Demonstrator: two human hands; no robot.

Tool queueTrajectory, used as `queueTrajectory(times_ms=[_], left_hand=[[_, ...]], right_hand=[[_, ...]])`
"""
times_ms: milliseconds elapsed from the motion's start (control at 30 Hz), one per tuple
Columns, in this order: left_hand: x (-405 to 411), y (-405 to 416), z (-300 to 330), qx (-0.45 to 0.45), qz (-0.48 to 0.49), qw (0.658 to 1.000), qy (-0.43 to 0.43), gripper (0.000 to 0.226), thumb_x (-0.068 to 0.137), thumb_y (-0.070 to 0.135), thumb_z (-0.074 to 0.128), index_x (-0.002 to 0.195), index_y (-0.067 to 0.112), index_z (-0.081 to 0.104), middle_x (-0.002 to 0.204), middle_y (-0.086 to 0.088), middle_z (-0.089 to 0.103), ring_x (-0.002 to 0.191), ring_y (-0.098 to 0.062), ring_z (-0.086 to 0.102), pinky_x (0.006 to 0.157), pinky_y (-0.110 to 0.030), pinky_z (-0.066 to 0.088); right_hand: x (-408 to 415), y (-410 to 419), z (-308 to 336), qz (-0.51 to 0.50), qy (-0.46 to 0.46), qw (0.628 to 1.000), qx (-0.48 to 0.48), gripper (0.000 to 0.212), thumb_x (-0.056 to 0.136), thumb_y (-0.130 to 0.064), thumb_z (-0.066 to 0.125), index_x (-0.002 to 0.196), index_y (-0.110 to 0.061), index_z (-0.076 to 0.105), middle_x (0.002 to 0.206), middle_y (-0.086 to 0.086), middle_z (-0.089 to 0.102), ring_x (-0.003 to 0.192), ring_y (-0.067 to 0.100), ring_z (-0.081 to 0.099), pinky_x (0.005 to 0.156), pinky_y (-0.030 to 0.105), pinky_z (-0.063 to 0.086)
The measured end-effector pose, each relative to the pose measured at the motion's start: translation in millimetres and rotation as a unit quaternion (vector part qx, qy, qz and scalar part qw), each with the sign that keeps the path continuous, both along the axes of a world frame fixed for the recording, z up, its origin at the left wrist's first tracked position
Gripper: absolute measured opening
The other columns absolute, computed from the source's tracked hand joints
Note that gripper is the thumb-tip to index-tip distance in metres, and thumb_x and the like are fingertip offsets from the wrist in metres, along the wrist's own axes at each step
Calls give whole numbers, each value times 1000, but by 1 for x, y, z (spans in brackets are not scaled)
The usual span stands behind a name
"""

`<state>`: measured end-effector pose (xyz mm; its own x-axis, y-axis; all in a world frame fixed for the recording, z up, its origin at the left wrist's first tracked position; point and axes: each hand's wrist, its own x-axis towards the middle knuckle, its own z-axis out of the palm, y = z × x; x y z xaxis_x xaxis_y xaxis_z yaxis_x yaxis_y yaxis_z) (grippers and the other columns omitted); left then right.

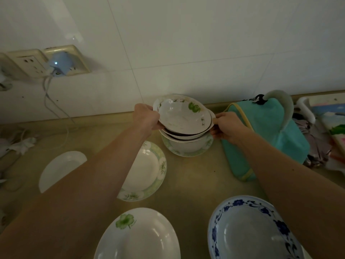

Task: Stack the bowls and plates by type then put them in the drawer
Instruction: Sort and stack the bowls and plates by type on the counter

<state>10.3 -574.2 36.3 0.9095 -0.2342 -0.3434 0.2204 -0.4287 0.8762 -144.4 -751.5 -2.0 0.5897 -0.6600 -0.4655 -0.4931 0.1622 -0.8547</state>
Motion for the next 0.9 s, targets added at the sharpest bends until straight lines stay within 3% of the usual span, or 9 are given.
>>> queueTrajectory(times_ms=[100,233,300,400,500,600,700,900], left_hand=[[2,3,-5,10,-18,1000,14,23,79,-15,72,79,4,61,99,-19,69,86,-34,73,67,-45,64],[1,5,-14,54,-46,997,-17,16,74,-16,73,89,-10,73,97,-28,73,89,-37,74,80,-55,61],[2,6,-17,71,-61,995,-28,11,74,-9,76,82,-1,75,89,-21,75,82,-30,73,83,-49,62],[6,10,-19,57,-67,996,-20,17,81,9,80,73,18,69,78,-1,70,70,-14,65,71,-33,58],[7,8,-21,19,-56,998,26,15,91,20,73,81,10,69,92,-9,74,77,-17,71,61,-29,60],[7,3,-18,30,-50,998,21,28,93,19,68,98,-9,68,102,-22,74,91,-31,74,72,-42,64],[3,-1,-12,45,-58,997,18,27,91,12,64,105,-11,67,106,-25,72,95,-38,72,83,-55,60],[-2,-7,-1,30,-53,996,70,21,92,-6,49,105,-6,65,100,-23,70,82,-35,72,62,-44,64]], right_hand=[[0,0,-2,6,-10,1000,-6,7,103,-7,53,99,-6,58,71,17,63,42,16,60,41,27,53],[-2,0,-5,18,-16,1000,-15,13,103,-10,56,90,-12,57,70,17,65,41,14,63,41,26,53],[-2,0,-4,23,-12,999,-19,17,102,-8,56,86,-14,57,69,17,65,41,15,63,41,26,53],[0,1,-2,21,6,999,-32,18,99,-1,52,85,-11,57,66,17,63,39,16,62,40,26,51],[6,3,2,11,36,998,-51,16,97,1,48,86,-3,60,63,17,62,38,18,59,38,24,48],[11,2,9,0,47,998,-47,18,94,3,48,81,3,60,61,19,60,38,20,56,36,23,45],[11,0,14,-12,44,999,-17,17,91,5,46,77,2,56,64,19,57,41,22,50,37,22,41],[12,-2,19,-18,27,999,38,20,93,-2,47,75,-2,55,59,12,53,40,15,41,35,18,33]])
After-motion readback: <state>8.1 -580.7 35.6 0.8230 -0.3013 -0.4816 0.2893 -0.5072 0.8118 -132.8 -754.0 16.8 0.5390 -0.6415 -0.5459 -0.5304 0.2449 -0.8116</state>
